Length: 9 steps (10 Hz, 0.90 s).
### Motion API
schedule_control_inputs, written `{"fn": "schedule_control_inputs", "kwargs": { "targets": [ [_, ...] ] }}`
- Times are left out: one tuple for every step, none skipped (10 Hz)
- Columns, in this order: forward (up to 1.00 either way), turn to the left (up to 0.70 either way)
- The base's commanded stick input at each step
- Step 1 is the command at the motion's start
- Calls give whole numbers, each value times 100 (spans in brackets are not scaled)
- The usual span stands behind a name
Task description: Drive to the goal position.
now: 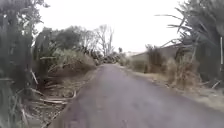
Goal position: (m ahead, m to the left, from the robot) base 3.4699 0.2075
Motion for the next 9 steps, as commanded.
{"fn": "schedule_control_inputs", "kwargs": {
  "targets": [
    [100,-40],
    [100,-40],
    [100,-40],
    [100,-38],
    [100,-32],
    [100,-26],
    [100,-20],
    [100,-14],
    [100,-8]
  ]
}}
